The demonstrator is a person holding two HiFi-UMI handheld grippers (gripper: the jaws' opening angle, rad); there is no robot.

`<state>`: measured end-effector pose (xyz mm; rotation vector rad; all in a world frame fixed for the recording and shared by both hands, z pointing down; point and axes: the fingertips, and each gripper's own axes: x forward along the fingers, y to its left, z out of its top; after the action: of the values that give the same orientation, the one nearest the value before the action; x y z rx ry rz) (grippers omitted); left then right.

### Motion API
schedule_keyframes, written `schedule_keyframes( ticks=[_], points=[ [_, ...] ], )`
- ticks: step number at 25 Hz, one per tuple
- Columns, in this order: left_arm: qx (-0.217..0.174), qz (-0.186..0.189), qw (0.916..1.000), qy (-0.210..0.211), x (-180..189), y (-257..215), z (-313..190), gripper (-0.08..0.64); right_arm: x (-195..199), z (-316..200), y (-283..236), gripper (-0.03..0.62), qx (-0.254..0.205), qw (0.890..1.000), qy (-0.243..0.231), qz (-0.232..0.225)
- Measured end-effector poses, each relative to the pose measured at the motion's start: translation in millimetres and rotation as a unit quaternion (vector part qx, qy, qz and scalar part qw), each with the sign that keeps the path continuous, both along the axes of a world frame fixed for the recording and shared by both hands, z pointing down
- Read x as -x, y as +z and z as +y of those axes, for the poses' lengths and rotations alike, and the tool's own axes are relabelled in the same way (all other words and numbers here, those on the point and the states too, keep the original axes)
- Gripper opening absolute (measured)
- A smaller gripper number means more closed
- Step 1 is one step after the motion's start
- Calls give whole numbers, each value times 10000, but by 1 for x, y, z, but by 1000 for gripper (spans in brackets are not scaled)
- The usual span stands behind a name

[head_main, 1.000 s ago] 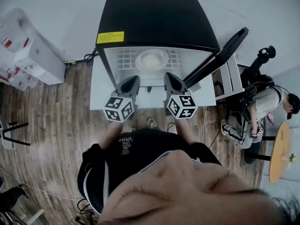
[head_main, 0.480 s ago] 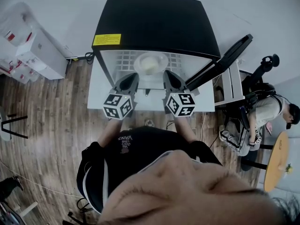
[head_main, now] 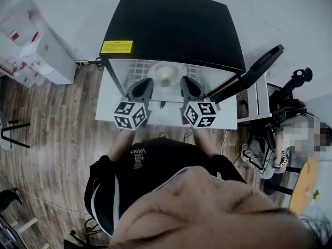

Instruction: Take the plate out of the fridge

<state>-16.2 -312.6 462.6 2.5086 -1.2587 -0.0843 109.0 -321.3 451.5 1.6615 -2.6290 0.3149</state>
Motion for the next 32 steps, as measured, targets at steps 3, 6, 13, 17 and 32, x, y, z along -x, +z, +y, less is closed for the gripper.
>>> schedule_keyframes(
  ticks=[3,6,13,17,32],
  points=[
    [46,50,10000,-38,0,1,-5,17,1,-5,1,12,13,10000,-51,5],
    [94,47,9999,-58,0,3,-9,17,1,-8,3,12,31,10000,-81,5],
    [272,13,9996,-115,-2,13,-15,17,1,-13,5,12,58,9999,-135,11],
    [357,-11,9993,-149,-2,17,-17,17,0,-15,8,12,91,9999,-140,4],
    [860,230,9959,-149,-5,37,-16,18,1,-18,17,12,189,9996,-199,-22]
  ],
)
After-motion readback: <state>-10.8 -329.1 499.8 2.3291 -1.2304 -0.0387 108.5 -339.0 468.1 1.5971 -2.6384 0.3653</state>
